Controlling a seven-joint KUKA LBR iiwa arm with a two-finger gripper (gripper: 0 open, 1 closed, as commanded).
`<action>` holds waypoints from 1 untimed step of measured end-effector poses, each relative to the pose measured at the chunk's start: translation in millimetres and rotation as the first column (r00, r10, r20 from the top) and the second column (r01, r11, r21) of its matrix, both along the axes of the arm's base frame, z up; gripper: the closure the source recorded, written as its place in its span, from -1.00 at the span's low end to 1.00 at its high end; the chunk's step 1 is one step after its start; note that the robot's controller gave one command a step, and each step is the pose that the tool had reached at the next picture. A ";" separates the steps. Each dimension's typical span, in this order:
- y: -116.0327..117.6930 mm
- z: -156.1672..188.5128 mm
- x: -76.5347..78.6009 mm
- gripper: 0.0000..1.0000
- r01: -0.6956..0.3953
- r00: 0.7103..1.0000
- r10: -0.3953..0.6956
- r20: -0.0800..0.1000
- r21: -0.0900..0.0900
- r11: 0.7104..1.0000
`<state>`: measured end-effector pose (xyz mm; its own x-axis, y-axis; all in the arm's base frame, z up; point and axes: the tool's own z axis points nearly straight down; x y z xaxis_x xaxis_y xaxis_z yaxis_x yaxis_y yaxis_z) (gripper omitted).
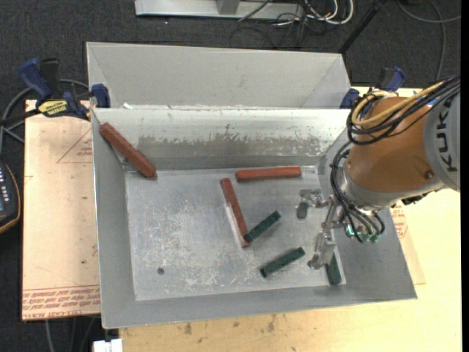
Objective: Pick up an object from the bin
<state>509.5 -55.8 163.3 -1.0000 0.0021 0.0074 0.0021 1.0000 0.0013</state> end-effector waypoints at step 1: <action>25.5 -95.6 -12.6 -1.00 0.182 0.983 -0.182 0.004 0.000 0.983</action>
Offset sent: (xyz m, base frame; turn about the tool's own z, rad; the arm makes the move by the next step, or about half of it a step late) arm -0.0119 0.0240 -0.0933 0.1847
